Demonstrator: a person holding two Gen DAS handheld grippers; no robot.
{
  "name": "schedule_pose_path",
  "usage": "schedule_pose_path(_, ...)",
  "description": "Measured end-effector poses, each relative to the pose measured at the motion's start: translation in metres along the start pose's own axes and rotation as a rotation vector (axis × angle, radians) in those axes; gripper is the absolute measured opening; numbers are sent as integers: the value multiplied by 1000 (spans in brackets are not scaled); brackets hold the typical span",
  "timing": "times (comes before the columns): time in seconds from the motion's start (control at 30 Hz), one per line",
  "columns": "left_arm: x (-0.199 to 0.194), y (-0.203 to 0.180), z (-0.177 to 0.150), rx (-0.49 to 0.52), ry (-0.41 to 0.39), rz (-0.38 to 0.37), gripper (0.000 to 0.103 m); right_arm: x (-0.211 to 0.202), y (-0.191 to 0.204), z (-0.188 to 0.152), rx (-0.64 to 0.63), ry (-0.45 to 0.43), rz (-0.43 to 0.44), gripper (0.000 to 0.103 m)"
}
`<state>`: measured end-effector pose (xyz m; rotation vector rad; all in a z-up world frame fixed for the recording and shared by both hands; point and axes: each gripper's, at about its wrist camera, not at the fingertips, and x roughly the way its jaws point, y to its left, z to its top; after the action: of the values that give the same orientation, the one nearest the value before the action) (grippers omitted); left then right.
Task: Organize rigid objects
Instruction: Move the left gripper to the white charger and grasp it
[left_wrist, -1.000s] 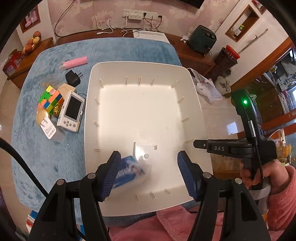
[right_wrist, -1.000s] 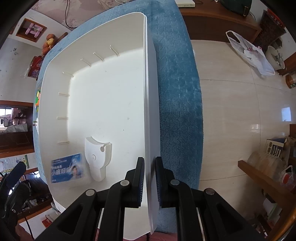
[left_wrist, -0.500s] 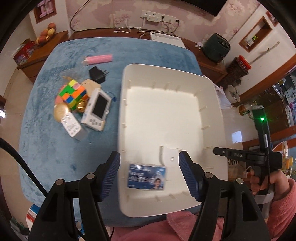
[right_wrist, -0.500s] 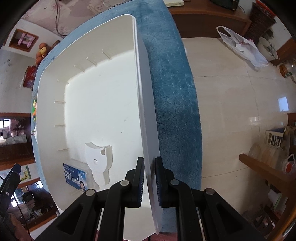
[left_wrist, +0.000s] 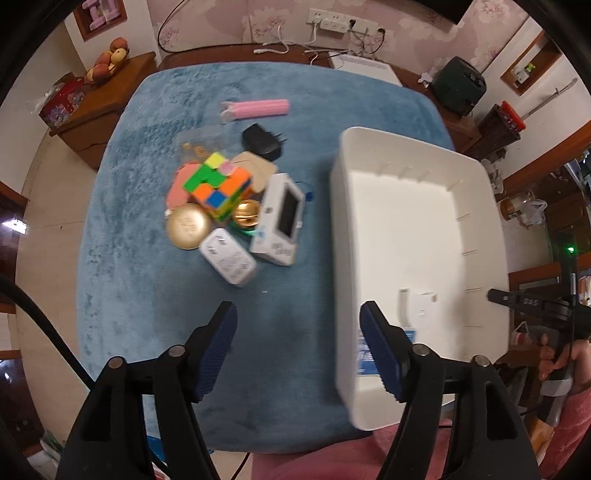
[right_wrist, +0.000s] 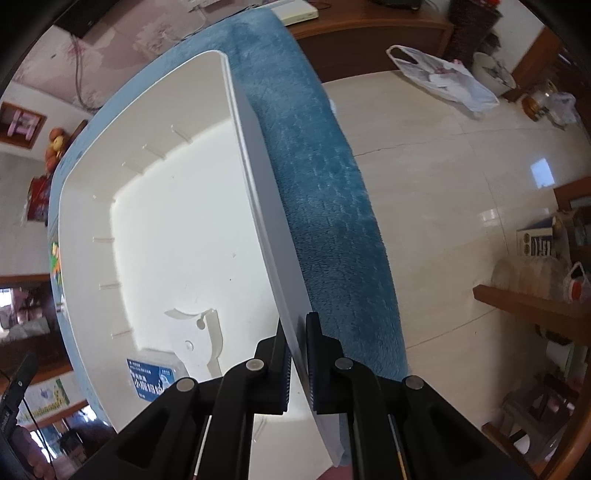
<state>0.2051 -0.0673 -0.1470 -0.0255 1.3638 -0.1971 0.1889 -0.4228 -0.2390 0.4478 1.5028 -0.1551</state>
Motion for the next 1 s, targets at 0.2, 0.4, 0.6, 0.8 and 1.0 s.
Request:
schedule_pose_path(0.2,13,29,11,52,46,38,78,-2,0,-3,65,-24,-25,8)
schedule_pose_path(0.4,35,52,22,103,104,49,79,-2,3,-5,114,-41,-55,9)
schedule_pose_path(0.6,63,57,34,187,161,58,79,-3,5,-7,151,-58,-79,10)
schedule_pose_path(0.8,89,57,46,226,239,25,80,-6,5,-12,183,-74,-96,12)
schedule_pose_path(1.0,110,56,55,229,289,21,80,-6,6,-12,200,-84,-102,12)
